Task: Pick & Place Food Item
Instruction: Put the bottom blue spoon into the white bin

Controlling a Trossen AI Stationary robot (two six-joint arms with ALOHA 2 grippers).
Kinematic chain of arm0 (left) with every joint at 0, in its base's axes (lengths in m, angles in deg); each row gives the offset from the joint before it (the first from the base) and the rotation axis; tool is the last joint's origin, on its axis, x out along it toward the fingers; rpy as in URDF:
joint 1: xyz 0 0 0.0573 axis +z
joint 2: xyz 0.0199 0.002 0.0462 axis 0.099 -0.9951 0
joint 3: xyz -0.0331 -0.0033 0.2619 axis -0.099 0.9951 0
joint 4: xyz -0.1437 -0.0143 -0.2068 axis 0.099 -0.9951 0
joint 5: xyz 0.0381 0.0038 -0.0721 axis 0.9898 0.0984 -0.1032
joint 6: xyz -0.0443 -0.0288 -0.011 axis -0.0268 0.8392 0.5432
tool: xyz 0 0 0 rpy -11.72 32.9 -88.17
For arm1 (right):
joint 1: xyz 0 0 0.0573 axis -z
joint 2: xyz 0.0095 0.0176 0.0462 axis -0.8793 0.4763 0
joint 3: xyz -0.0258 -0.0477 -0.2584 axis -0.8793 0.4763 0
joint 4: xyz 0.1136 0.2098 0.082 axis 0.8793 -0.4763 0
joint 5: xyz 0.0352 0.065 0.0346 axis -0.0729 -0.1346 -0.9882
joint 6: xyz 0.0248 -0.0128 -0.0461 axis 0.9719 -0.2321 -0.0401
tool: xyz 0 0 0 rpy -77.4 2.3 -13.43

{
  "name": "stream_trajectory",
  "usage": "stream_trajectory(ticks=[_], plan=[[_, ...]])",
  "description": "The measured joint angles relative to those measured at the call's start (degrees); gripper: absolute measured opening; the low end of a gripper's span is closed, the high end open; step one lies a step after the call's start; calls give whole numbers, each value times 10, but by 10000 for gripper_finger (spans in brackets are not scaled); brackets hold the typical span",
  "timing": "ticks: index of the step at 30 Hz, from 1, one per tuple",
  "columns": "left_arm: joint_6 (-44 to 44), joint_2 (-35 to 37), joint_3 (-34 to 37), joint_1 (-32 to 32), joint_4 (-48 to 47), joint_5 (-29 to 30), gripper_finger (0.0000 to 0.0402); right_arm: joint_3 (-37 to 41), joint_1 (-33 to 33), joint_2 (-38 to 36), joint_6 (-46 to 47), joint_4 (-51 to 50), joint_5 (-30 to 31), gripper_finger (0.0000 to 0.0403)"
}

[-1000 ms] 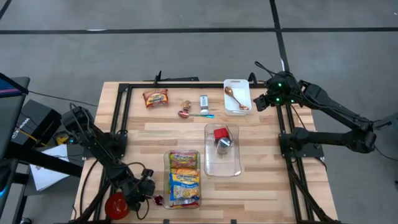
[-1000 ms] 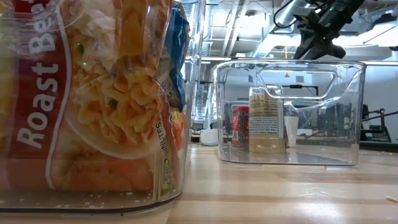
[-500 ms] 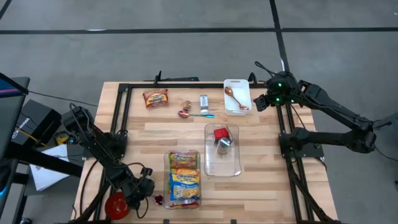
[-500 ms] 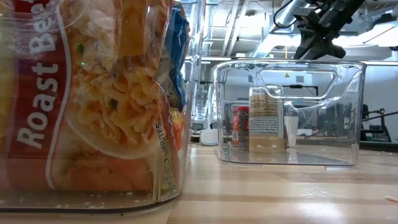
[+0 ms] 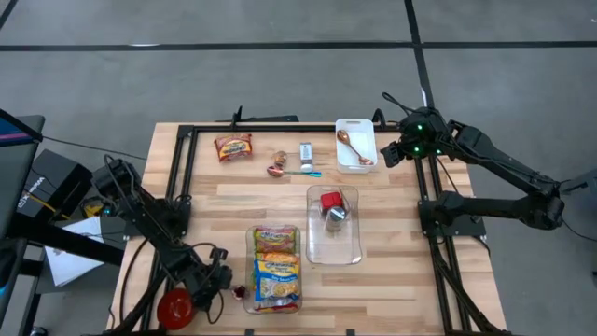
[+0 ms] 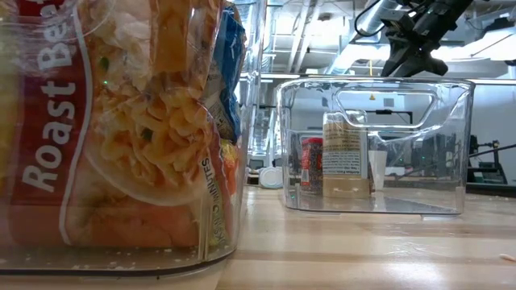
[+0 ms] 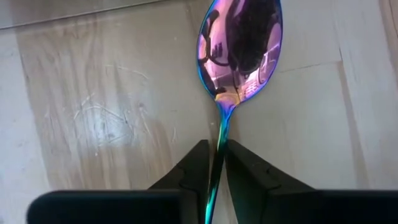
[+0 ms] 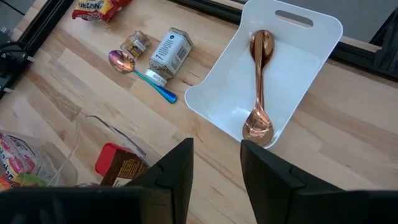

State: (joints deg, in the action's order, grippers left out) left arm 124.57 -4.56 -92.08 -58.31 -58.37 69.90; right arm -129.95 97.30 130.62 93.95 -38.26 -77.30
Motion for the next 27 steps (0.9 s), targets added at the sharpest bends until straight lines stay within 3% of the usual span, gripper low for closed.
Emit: stream_trajectory(ticks=[10, 19, 27], plan=[[6, 0, 0, 22, -2, -4, 10, 0, 0, 0, -2, 0, 0, 127], [18, 8, 1, 25, -9, -14, 4, 0, 0, 0, -1, 0, 0, 127], [18, 105, 8, 12, -116, -19, 4, 0, 0, 0, -2, 6, 0, 127]])
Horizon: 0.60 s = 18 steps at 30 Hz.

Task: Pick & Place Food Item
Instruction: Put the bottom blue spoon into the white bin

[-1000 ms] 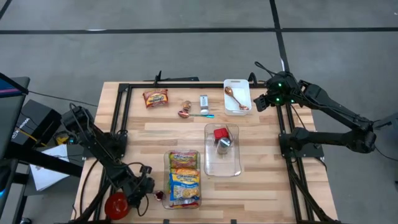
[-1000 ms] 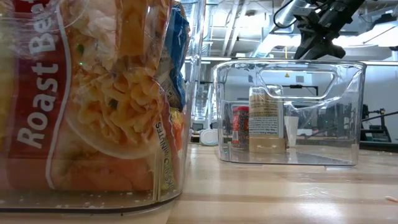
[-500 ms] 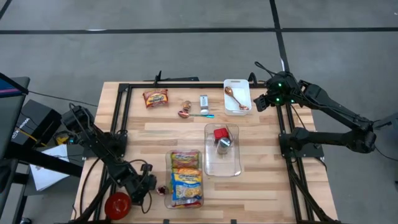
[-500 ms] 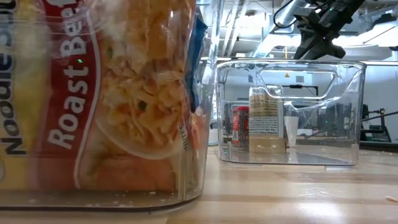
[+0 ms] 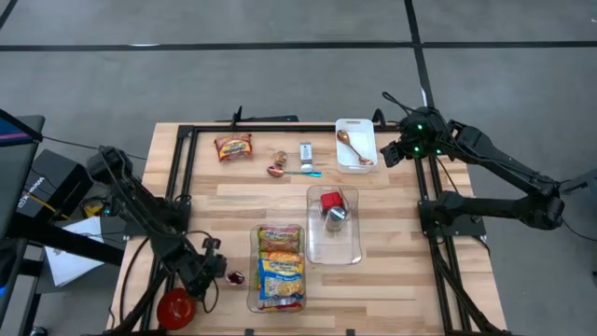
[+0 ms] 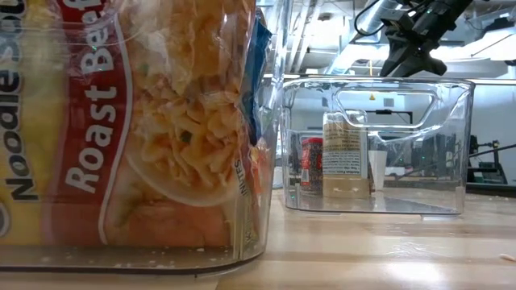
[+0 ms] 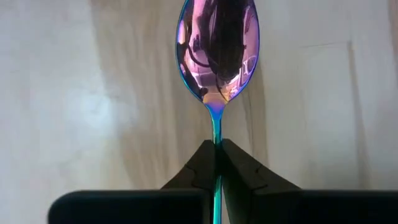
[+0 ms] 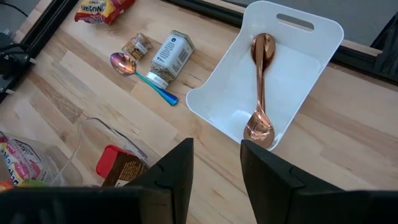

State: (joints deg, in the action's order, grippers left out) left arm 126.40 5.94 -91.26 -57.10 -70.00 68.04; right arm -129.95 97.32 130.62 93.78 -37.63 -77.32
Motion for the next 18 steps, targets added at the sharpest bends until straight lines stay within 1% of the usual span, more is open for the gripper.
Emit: stream_trajectory(ticks=[7, 10, 14, 18], plan=[[30, 111, 1, 2, -118, 41, 4, 0, 0, 0, 0, 2, 0, 127], [51, 150, 1, 6, -161, 48, 4, 0, 0, 0, -3, 4, 0, 127], [74, 195, 1, 24, -182, 70, 4, 0, 0, 0, -12, 3, 0, 127], [77, 226, 1, 61, -184, 88, 4, 0, 0, 0, -15, 3, 0, 127]])
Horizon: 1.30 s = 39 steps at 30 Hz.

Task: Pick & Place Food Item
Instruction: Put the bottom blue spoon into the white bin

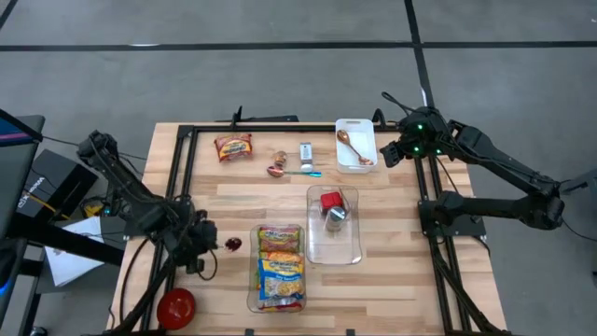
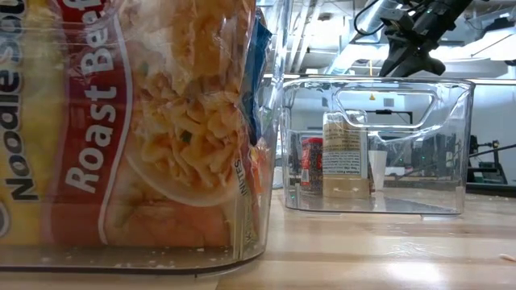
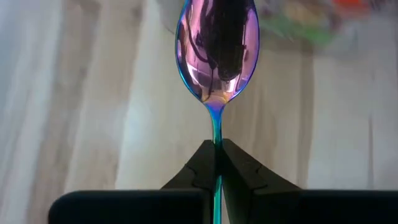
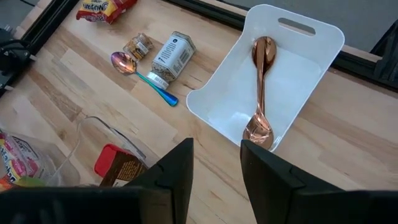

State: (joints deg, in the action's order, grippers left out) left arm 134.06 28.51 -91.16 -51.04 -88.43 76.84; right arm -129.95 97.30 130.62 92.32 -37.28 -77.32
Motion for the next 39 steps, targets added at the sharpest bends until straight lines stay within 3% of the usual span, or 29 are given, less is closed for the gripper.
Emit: stream_trajectory(ticks=[10, 17, 23, 26, 29, 33, 39], plan=[[-48, 46, -6, 122, 23, 57, 3, 0, -6, 0, 1, 37, -30, 127], [-211, 18, -64, 276, 48, 77, 4, 0, -33, 3, 17, 184, -104, 127], [-357, -40, -116, 410, 194, 104, 4, 0, -67, 33, 14, 316, -130, 127], [-408, -68, -133, 459, 287, 54, 4, 0, -91, 52, -13, 367, -143, 127], [-418, -95, -144, 500, 338, -49, 4, -14, -115, 71, -64, 382, -151, 127], [-410, -126, -156, 533, 382, -172, 4, -39, -139, 90, -179, 382, -139, 127], [-359, -151, -158, 552, 447, -310, 5, -81, -160, 114, -317, 382, -125, 127]])
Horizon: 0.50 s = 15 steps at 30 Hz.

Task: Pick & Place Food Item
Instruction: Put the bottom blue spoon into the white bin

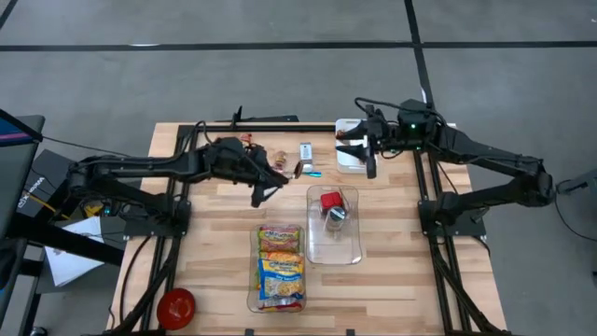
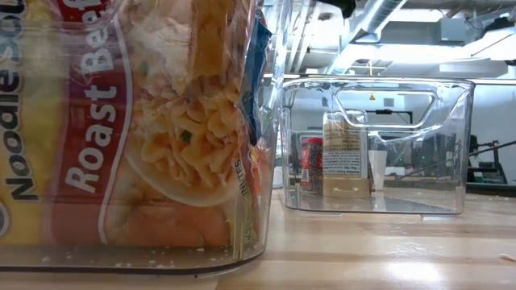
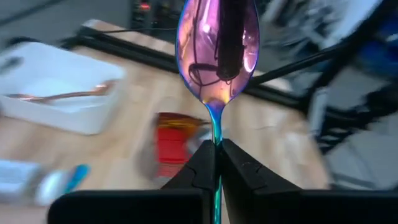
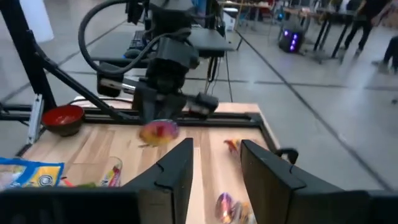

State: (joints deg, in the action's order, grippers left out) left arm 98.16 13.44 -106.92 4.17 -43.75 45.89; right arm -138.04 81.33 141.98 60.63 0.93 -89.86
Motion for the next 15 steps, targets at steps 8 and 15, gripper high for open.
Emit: stream_trajectory(ticks=[8, 15], plan=[[73, -1, 0, 6, 44, -157, 5, -59, -30, 48, -17, -11, -22, 127], [90, -1, 0, 6, 54, -178, 5, -133, -66, 123, -23, -66, -70, 127]])
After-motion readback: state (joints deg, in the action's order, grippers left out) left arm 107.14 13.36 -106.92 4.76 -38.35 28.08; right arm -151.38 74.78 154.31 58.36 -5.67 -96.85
